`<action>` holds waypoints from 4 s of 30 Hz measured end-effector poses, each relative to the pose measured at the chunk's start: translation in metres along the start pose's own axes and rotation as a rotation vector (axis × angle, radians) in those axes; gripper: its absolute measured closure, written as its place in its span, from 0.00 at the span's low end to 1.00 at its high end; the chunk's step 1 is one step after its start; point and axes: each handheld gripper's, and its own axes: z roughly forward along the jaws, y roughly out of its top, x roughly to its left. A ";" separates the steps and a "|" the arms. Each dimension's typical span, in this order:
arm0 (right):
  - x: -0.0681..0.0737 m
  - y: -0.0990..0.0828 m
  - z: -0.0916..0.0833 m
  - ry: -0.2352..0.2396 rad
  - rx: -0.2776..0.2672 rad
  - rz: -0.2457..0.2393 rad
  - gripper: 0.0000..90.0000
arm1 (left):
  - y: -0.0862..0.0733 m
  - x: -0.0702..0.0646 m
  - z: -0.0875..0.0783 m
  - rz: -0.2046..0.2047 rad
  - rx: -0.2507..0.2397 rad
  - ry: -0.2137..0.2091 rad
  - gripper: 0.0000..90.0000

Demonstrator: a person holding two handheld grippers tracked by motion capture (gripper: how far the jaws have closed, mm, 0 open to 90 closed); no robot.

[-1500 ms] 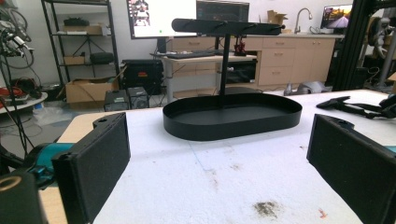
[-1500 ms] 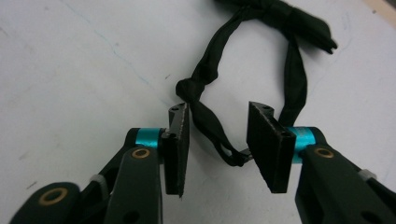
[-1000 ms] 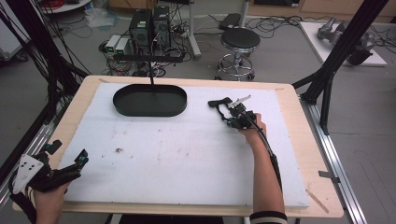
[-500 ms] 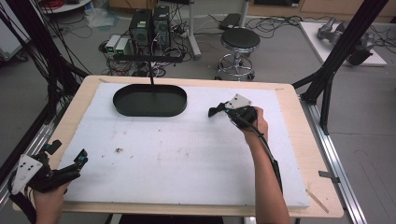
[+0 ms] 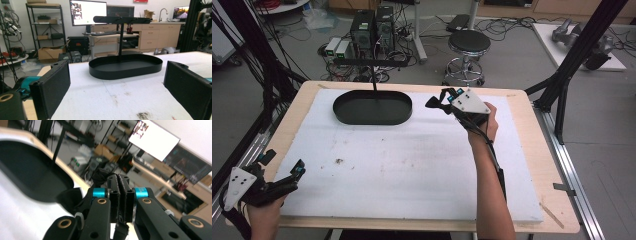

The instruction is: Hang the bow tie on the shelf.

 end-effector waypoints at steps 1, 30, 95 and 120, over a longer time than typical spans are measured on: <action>0.000 0.000 0.000 0.000 0.000 0.000 0.98 | 0.000 0.000 0.000 0.002 -0.003 0.003 0.08; 0.043 0.074 0.126 0.109 -0.059 0.039 0.98 | -0.001 -0.001 0.001 -0.005 -0.040 0.001 0.08; -0.038 -0.018 -0.121 -0.182 -0.166 0.270 0.14 | 0.012 -0.010 -0.003 0.013 -0.053 -0.007 0.08; -0.029 -0.159 -0.165 -0.173 -0.086 0.595 0.13 | 0.010 -0.017 0.008 0.049 -0.034 -0.036 0.08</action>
